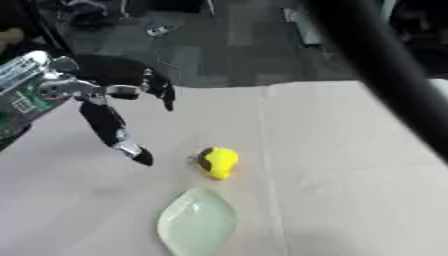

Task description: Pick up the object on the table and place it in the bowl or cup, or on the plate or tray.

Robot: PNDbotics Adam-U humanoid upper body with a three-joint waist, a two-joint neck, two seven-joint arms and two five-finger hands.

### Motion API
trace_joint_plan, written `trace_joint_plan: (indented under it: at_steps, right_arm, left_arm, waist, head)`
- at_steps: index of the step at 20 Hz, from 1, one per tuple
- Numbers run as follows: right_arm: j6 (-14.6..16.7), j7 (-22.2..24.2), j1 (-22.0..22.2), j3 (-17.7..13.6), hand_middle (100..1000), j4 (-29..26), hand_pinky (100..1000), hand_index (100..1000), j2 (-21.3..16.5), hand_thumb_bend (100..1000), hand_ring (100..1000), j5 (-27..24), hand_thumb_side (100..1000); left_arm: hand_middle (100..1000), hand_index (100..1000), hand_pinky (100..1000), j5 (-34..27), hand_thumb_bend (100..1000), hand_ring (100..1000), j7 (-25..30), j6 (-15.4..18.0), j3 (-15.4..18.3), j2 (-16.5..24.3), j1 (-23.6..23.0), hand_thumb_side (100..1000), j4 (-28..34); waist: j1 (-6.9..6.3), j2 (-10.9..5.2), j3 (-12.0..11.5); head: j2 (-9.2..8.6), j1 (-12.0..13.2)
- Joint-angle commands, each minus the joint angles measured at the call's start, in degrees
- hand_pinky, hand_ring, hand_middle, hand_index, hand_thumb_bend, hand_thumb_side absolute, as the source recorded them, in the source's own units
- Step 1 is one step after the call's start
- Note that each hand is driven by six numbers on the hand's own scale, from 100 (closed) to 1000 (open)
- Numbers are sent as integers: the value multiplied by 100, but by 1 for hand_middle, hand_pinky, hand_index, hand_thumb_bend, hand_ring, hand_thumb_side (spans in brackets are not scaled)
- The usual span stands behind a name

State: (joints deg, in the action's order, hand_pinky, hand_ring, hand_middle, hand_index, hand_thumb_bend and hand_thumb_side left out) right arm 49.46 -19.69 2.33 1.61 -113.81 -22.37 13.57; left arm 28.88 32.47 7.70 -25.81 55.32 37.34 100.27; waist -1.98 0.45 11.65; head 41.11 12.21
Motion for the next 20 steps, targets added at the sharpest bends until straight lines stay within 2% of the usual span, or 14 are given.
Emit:
trace_joint_plan:
  at_steps: [1,13,20]
  right_arm:
    - [87,30,-84,-62,427,-78,179,310,-150,100,380,-113,889]
    - [48,285,-191,-102,430,-78,177,314,-198,100,380,-484,894]
    - [12,455,-212,-57,430,-78,174,307,-191,100,380,-593,899]
  left_arm:
    - [778,783,915,-7,662,761,48,63,53,97,168,728,13]
    - [779,785,913,-92,652,757,-28,162,-13,-126,302,741,152]
    - [782,786,922,86,648,763,21,250,-161,-518,550,744,12]
  waist:
    - [0,-34,19]
    - [0,-18,105]
    - [7,-16,141]
  head:
    - [-3,95]
    - [-82,314]
    - [-73,515]
